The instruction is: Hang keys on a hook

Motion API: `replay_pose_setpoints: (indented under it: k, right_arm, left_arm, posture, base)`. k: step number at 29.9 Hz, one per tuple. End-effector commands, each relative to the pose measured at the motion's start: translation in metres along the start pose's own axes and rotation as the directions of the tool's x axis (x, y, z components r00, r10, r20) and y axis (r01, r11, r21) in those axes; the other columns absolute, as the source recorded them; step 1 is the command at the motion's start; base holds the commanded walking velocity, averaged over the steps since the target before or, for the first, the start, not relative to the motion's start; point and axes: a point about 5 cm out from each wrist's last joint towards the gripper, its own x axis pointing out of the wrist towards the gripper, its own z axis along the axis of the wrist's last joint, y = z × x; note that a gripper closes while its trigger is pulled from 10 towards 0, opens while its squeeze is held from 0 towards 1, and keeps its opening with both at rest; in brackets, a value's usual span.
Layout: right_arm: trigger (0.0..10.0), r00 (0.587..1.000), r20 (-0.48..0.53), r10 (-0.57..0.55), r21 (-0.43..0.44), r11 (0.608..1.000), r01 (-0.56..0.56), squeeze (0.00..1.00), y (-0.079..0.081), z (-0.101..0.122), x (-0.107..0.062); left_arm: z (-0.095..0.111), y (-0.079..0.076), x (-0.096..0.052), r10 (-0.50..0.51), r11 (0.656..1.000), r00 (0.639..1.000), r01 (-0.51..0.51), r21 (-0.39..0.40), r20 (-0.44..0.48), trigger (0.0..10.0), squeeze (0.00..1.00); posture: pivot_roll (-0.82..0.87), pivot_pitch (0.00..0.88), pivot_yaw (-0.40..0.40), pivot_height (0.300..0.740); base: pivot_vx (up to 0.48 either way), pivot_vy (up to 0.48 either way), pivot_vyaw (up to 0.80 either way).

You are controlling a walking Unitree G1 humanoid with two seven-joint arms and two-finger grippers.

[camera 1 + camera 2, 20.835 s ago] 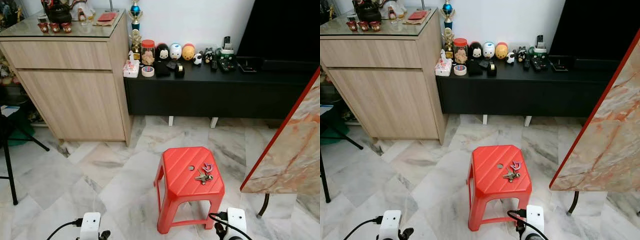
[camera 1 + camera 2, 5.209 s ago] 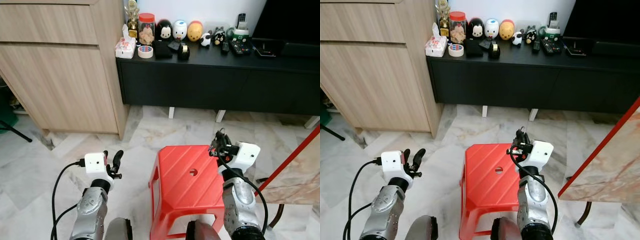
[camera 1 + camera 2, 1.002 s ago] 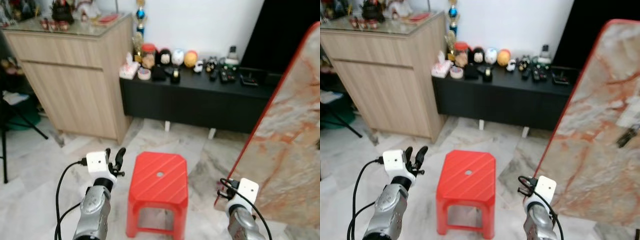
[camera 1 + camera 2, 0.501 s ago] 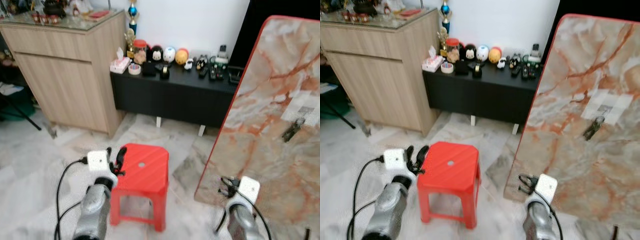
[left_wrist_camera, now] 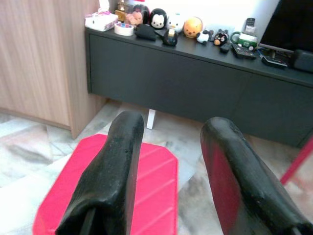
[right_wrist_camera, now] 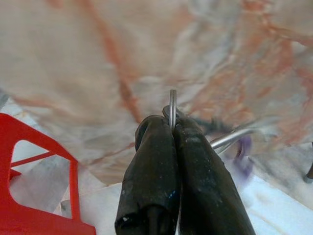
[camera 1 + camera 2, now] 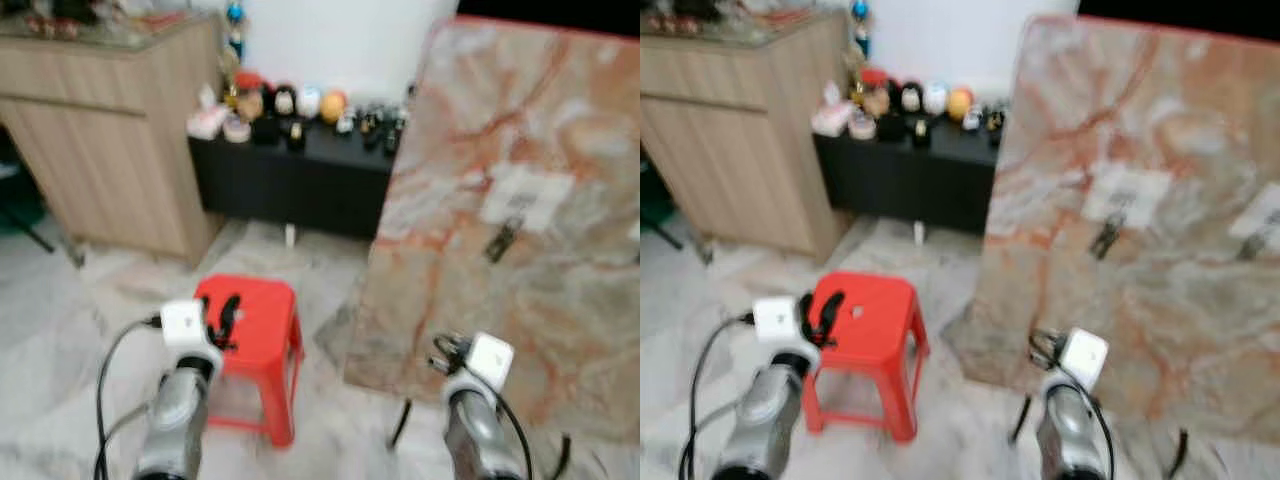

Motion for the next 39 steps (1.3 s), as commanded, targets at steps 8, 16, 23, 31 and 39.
replay_pose_setpoints:
  k: [8,16,23,31,39]
  right_arm:
    - [10.0,0.999,0.035,-0.017,0.0,1.0,0.017,0.0,-0.007,0.007,0.002]
    - [10.0,0.999,0.044,-0.015,0.002,1.0,0.015,0.0,-0.006,0.009,0.002]
    - [10.0,0.998,0.059,-0.015,0.003,1.0,0.015,0.0,-0.004,0.013,0.003]
    - [10.0,0.997,0.072,-0.021,0.013,1.0,0.02,0.0,-0.004,0.015,0.003]
    - [10.0,0.997,0.08,-0.023,0.024,0.999,0.021,0.0,-0.004,0.017,0.003]
  left_arm:
    - [-0.002,-0.011,0.001,-0.033,0.999,0.999,0.033,0.002,-0.005,10.0,0.0]
    - [-0.003,-0.012,0.001,-0.037,0.999,0.999,0.037,0.002,-0.006,10.0,0.0]
    - [-0.003,-0.013,0.001,-0.044,0.999,0.999,0.044,0.002,-0.009,10.0,0.0]
    - [-0.003,-0.014,0.0,-0.051,0.999,0.999,0.051,0.004,-0.012,10.0,0.0]
    - [-0.003,-0.012,0.001,-0.044,0.999,0.999,0.044,0.004,-0.011,10.0,0.0]
  posture:
    - [0.08,0.0,-0.063,0.74]
    - [0.08,0.0,-0.061,0.74]
    - [0.07,0.0,-0.057,0.74]
    - [0.07,0.0,-0.057,0.74]
    - [0.08,0.0,-0.056,0.74]
  base:
    - [0.0,-0.326,0.0]
    - [0.0,-0.324,0.0]
    - [0.0,-0.325,0.0]
    - [0.0,-0.327,0.0]
    - [0.0,-0.325,0.0]
